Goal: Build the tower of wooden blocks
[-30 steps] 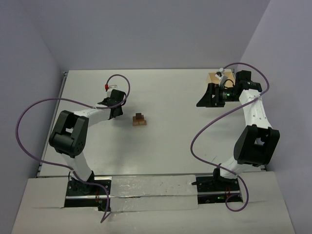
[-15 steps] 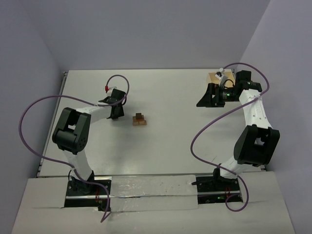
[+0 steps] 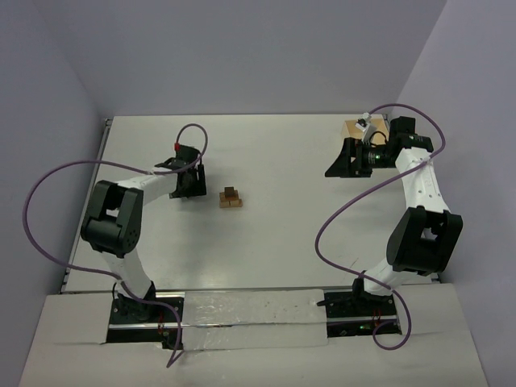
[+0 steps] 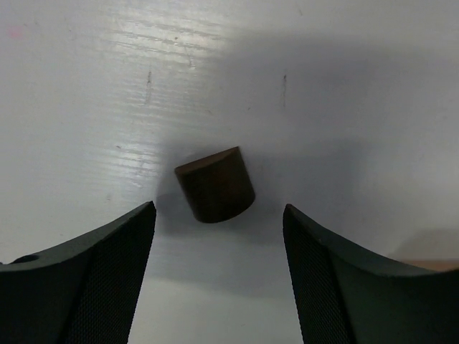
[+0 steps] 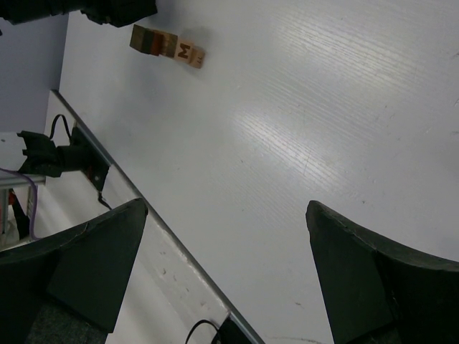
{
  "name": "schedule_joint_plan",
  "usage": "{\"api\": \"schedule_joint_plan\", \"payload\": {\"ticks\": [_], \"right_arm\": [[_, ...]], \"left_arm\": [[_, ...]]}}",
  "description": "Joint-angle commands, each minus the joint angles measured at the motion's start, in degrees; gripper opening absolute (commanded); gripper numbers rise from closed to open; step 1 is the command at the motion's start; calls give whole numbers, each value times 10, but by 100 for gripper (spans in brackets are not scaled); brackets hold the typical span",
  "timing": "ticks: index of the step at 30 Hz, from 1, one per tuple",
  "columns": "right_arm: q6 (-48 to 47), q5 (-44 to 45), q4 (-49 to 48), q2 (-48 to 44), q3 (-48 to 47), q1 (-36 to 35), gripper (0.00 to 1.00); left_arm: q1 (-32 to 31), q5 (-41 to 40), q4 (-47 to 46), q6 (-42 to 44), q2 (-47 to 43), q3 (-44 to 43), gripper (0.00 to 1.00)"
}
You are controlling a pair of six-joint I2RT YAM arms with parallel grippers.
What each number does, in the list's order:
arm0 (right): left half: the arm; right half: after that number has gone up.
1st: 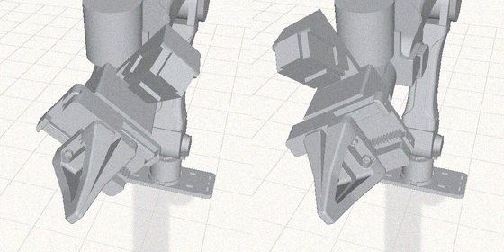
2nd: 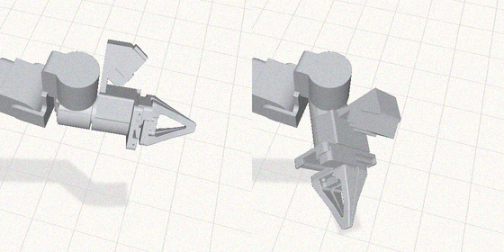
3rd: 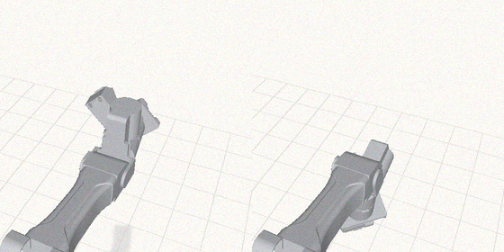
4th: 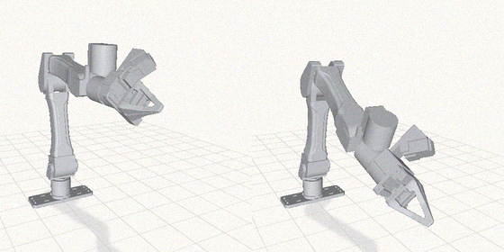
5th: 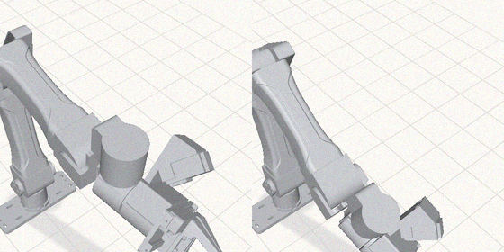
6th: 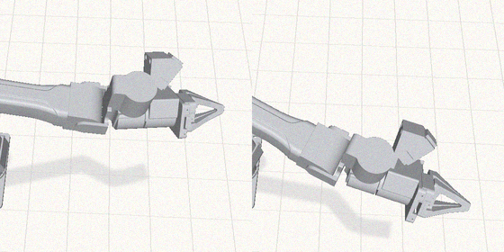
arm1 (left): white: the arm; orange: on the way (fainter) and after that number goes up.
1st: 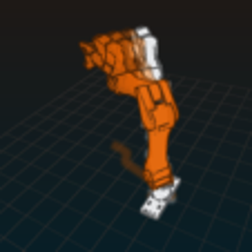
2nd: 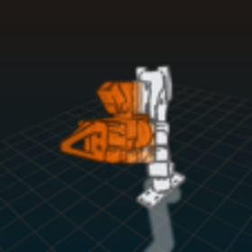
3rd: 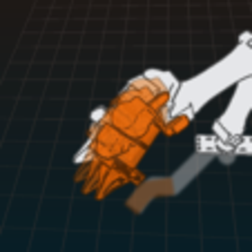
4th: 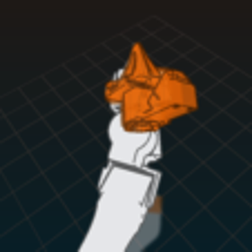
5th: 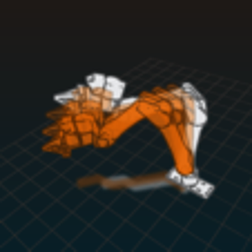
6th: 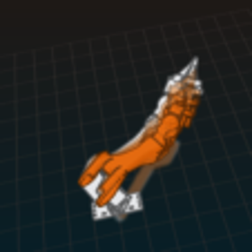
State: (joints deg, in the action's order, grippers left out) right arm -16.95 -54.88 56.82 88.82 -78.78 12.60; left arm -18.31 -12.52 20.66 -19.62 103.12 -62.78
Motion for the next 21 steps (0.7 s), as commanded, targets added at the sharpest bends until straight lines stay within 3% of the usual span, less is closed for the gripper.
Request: {"api": "schedule_joint_plan", "payload": {"ticks": [1, 7, 10, 12, 21], "right_arm": [[-11, -10, 8, -2, -14, -4, 100], [-12, -11, 10, 6, -20, -9, 100], [-14, -10, 11, 5, -21, -11, 100], [-15, -10, 11, 5, -21, -13, 100], [-20, -6, 17, 4, -21, -16, 100]], "left_arm": [[53, 183, 49, 196, -70, -24, 81], [75, 333, 152, 424, -66, -94, 78], [85, 398, 253, 548, -26, -151, 77], [90, 418, 322, 630, 1, -189, 81], [96, 376, 301, 716, 53, -221, 78]]}}
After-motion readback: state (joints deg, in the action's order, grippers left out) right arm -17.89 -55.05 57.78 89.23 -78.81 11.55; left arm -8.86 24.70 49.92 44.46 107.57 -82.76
